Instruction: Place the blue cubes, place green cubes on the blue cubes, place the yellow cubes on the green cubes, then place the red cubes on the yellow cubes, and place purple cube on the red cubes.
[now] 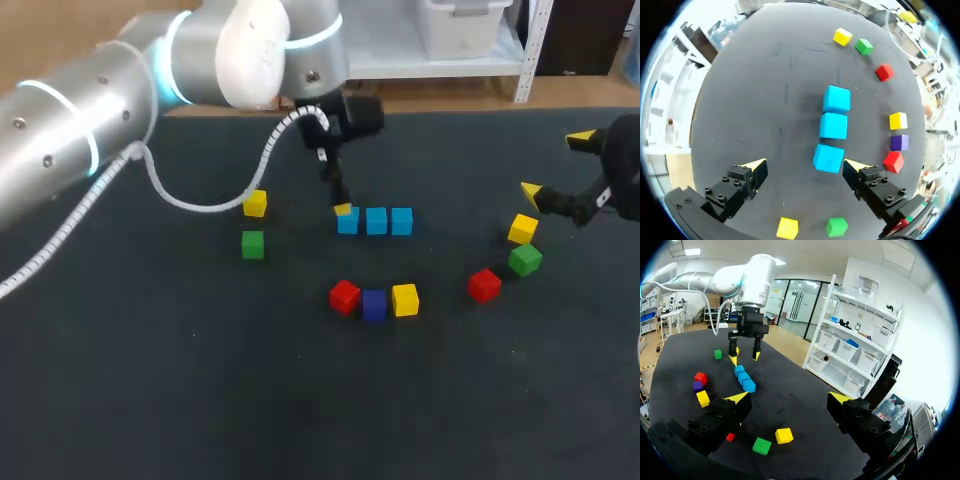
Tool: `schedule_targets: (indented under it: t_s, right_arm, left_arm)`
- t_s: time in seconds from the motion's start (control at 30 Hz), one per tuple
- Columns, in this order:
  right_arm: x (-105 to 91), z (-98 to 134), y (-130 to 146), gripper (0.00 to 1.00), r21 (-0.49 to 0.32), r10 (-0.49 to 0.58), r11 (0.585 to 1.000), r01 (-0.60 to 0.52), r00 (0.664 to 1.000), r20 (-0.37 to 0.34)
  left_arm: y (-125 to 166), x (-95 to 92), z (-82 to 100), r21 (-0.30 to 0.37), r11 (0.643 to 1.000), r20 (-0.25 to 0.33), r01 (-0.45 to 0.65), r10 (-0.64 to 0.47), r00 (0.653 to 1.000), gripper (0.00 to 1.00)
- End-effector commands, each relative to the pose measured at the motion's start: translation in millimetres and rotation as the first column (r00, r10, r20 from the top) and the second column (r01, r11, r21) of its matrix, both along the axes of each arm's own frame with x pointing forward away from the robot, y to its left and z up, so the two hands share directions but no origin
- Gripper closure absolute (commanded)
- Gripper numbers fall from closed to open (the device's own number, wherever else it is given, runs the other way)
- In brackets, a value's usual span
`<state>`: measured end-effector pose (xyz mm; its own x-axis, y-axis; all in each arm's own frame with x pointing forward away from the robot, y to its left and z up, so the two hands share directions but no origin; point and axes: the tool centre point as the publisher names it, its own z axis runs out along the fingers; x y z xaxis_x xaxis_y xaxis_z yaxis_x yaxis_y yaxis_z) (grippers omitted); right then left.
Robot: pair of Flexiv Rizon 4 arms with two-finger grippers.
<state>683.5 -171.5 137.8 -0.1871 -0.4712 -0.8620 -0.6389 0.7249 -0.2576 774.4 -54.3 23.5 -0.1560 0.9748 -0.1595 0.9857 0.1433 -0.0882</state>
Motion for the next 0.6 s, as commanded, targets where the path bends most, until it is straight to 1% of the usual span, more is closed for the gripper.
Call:
schedule_targets:
  t_s: [0.03, 0.07, 0.1, 0.17, 0.23, 0.27, 0.3, 0.37, 0.4, 0.5, 0.53, 0.6]
  right_arm:
    - [0.0, -0.1, 0.9, 0.0, -0.003, -0.003, 1.0, 0.003, 1.0, 0.0]
    - [0.0, -0.1, 0.9, 0.0, -0.003, -0.003, 1.0, 0.003, 1.0, 0.0]
    - [0.0, -0.1, 0.9, 0.0, -0.003, -0.003, 1.0, 0.003, 1.0, 0.0]
    - [0.0, -0.1, 0.9, 0.0, -0.003, -0.003, 1.0, 0.003, 1.0, 0.0]
    - [0.0, -0.1, 0.9, 0.0, -0.003, -0.003, 1.0, 0.003, 1.0, 0.0]
    - [0.0, -0.1, 0.9, 0.0, -0.003, -0.003, 1.0, 0.003, 1.0, 0.0]
    - [0.0, -0.1, 0.9, 0.0, -0.003, -0.003, 1.0, 0.003, 1.0, 0.0]
    - [0.0, -0.1, 0.9, 0.0, -0.003, -0.003, 1.0, 0.003, 1.0, 0.0]
    - [0.0, -0.1, 0.9, 0.0, -0.003, -0.003, 1.0, 0.003, 1.0, 0.0]
    - [0.0, -0.1, 0.9, 0.0, -0.003, -0.003, 1.0, 0.003, 1.0, 0.0]
    - [0.0, -0.1, 0.9, 0.0, -0.003, -0.003, 1.0, 0.003, 1.0, 0.0]
    - [0.0, -0.1, 0.9, 0.0, -0.003, -0.003, 1.0, 0.003, 1.0, 0.0]
  left_arm:
    - [27.1, -13.4, 23.5, -0.021, 0.994, 0.063, -0.104, 0.105, 0.992, 0.0]
    - [33.2, -14.1, 28.0, -0.031, 0.99, 0.064, -0.14, 0.142, 0.988, 0.0]
    - [39.2, -14.2, 31.4, -0.036, 0.982, 0.078, -0.184, 0.186, 0.979, 0.0]
    - [53.0, -14.7, 36.6, -0.045, 0.965, 0.136, -0.257, 0.261, 0.956, 0.0]
    - [67.6, -15.2, 42.5, -0.07, 0.94, 0.137, -0.333, 0.34, 0.93, 0.0]
    - [74.7, -15.6, 44.5, -0.074, 0.928, 0.154, -0.366, 0.373, 0.915, 0.0]
    - [81.4, -16.4, 45.4, -0.072, 0.919, 0.181, -0.389, 0.395, 0.901, 0.0]
    - [94.3, -20.6, 46.2, -0.072, 0.902, 0.199, -0.426, 0.432, 0.88, 0.0]
    - [99.4, -23.4, 46.6, -0.073, 0.897, 0.198, -0.436, 0.441, 0.875, 0.0]
    - [107.6, -33.1, 45.2, -0.07, 0.899, 0.206, -0.431, 0.436, 0.876, 0.0]
    - [107.8, -35.7, 43.6, -0.056, 0.903, 0.215, -0.426, 0.427, 0.878, 0.0]
    - [104.2, -42.5, 39.0, -0.022, 0.927, 0.241, -0.375, 0.369, 0.897, 0.0]
